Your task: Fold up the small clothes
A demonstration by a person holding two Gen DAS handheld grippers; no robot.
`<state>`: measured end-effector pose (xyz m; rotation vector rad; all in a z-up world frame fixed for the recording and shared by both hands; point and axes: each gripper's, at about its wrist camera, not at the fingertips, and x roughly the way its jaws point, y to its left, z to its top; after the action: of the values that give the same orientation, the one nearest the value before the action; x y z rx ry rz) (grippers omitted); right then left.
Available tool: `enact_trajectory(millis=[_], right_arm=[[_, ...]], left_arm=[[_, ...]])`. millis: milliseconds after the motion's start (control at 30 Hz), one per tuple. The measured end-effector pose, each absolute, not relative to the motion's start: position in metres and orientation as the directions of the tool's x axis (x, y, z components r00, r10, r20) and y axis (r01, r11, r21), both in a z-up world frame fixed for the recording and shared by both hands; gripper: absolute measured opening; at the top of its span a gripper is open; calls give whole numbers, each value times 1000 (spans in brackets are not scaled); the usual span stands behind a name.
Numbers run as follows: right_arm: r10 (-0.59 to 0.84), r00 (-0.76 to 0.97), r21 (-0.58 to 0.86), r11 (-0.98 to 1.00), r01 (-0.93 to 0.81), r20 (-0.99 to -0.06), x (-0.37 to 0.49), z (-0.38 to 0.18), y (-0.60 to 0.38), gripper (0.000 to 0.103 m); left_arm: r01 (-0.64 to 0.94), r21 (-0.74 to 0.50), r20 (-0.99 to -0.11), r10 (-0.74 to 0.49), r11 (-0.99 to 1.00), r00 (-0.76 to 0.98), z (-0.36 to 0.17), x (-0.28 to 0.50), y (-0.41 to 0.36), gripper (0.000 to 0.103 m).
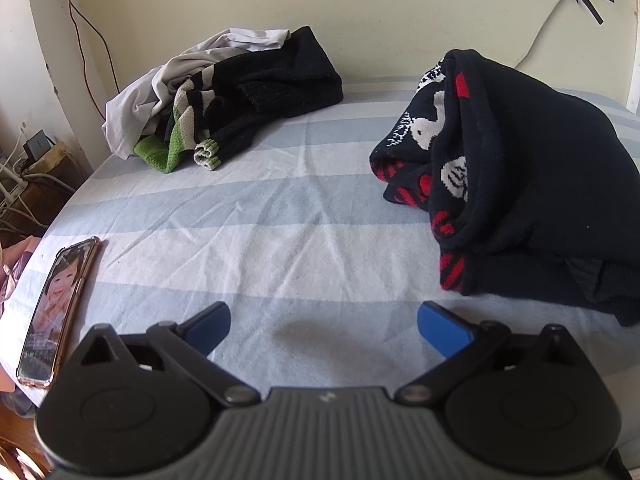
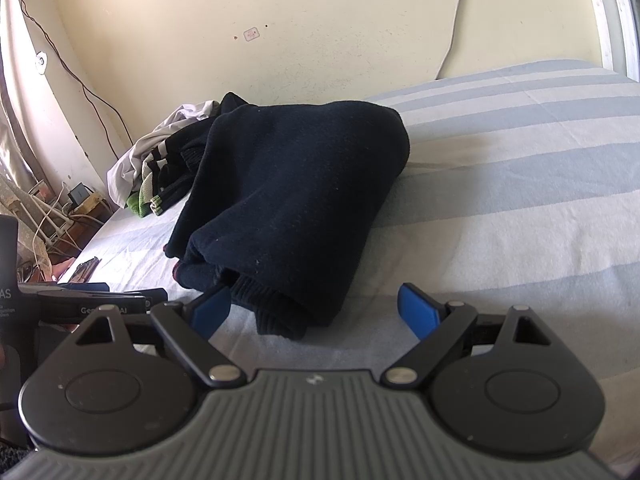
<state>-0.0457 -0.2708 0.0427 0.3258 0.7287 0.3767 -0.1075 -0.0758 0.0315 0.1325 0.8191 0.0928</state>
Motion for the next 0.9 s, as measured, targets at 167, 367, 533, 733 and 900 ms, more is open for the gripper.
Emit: enact_trajectory(millis=[167, 367, 533, 733, 900], right_arm=[[440, 685, 414, 884, -217, -580, -46, 43, -270, 92], [441, 684, 416, 883, -216, -581, -46, 43, -271, 92], [443, 683, 419, 882, -216, -581, -46, 42, -272, 92], [443, 683, 418, 882, -217, -581, -46, 42, -272, 92], [443, 682, 419, 882, -217, -581, -46, 42, -272, 92]], left_arm=[[-33, 154, -720, 135, 987, 681, 32, -107, -75, 103], [-31, 154, -718, 133, 988, 683, 32, -108, -75, 103], [-28, 156, -718, 133, 987, 683, 31, -109, -76, 103], [-28, 157, -717, 133, 987, 685, 31, -109, -76, 103], [-24, 160, -716, 132, 987, 685, 30, -110, -77, 103]])
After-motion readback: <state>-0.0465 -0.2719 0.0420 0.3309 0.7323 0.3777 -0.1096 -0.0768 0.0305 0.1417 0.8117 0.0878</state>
